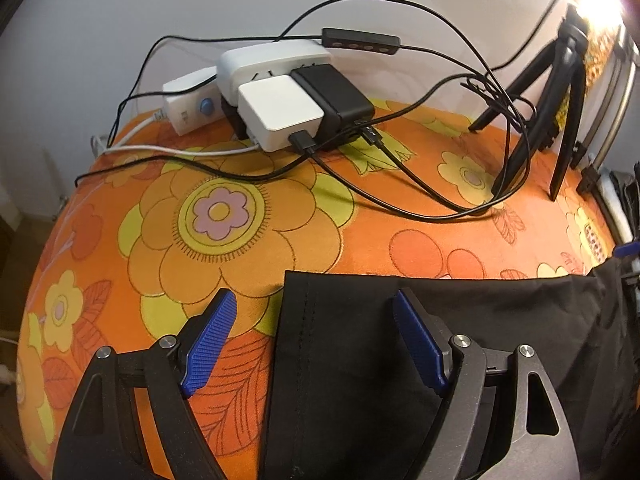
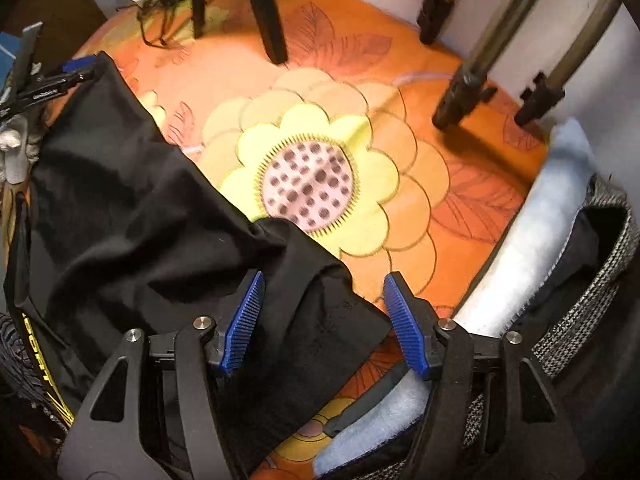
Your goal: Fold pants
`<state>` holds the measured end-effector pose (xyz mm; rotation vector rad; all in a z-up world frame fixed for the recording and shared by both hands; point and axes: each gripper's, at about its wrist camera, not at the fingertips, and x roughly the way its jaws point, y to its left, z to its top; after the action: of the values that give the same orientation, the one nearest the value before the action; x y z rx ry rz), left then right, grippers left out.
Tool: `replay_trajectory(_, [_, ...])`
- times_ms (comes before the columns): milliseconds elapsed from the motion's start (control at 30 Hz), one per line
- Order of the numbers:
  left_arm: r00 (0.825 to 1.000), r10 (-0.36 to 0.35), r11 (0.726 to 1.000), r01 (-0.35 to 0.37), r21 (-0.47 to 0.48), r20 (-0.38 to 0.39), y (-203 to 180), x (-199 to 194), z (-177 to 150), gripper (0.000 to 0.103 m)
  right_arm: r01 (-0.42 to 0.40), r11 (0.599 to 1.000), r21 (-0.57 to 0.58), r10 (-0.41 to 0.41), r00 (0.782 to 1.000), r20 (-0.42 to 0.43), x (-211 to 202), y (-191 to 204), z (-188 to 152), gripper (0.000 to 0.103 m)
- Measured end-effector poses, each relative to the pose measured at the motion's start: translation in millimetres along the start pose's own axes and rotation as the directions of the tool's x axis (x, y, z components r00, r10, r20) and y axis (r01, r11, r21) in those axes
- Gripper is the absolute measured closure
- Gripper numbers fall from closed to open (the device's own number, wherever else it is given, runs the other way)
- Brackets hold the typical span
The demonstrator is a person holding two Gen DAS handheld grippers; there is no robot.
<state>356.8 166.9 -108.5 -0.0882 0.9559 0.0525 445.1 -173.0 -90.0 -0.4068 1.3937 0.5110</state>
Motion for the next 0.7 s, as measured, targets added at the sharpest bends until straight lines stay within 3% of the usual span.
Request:
replay_trajectory(67, [1.000, 0.001, 1.000, -0.001, 0.002, 0.004, -1.1, 0.9, -0.7, 0.024, -0.007, 1.000, 0.002, 0.007, 1.000, 0.008, 0.2, -2.2, -0.4, 0.038])
replay_trajectory(133, [1.000, -0.002, 1.000, 0.002, 0.007, 0.014, -3.5, -1.5, -2.4, 0.032, -0.003, 1.000, 0.001, 0.003, 1.000, 0.010, 0.3, -2.5, 0.2, 0.038])
replay_trajectory(200, [0.999, -0.013, 0.999, 0.012, 0.032, 0.039, -11.0, -4.6, -5.6, 0.060, -0.001, 1.000, -0.001, 0.001, 1.000, 0.013, -1.9, -2.9, -5.5, 0.041])
replay_trajectory(233, [0.999, -0.018, 0.999, 0.016, 0.043, 0.047, -14.5, -5.2, -7.1, 0.065, -0.002, 1.000, -0.004, 0.002, 1.000, 0.015, -4.0, -1.5, -7.4, 0.045])
replay_trajectory(300, [0.998, -0.041, 0.998, 0.038, 0.060, 0.054, -22.4, -5.0, -8.3, 0.090, -0.002, 1.000, -0.007, 0.002, 1.000, 0.024, -6.9, 3.2, -12.4, 0.052])
replay_trajectory(367, [0.998, -0.016, 0.997, 0.010, 0.082, 0.065, -32.2, -6.4, -11.3, 0.092, -0.001, 1.000, -0.008, 0.002, 0.999, 0.035, -7.6, 6.8, -16.2, 0.061])
replay_trajectory(433, [0.998, -0.020, 0.996, 0.014, 0.090, 0.065, -36.4, -6.7, -12.7, 0.099, -0.005, 1.000, -0.013, 0.006, 0.999, 0.048, -7.4, 11.9, -20.0, 0.080])
replay_trajectory(533, [0.998, -0.019, 0.996, 0.014, 0.086, 0.066, -35.3, -7.8, -14.2, 0.100, 0.012, 1.000, -0.015, -0.011, 0.998, 0.069, -9.1, 17.9, -27.0, 0.088])
replay_trajectory(700, [0.992, -0.038, 0.998, 0.032, 0.052, 0.118, -36.3, -36.1, -12.2, 0.100, 0.044, 0.999, 0.020, -0.046, 0.991, 0.129, -26.5, 21.0, -37.8, 0.092])
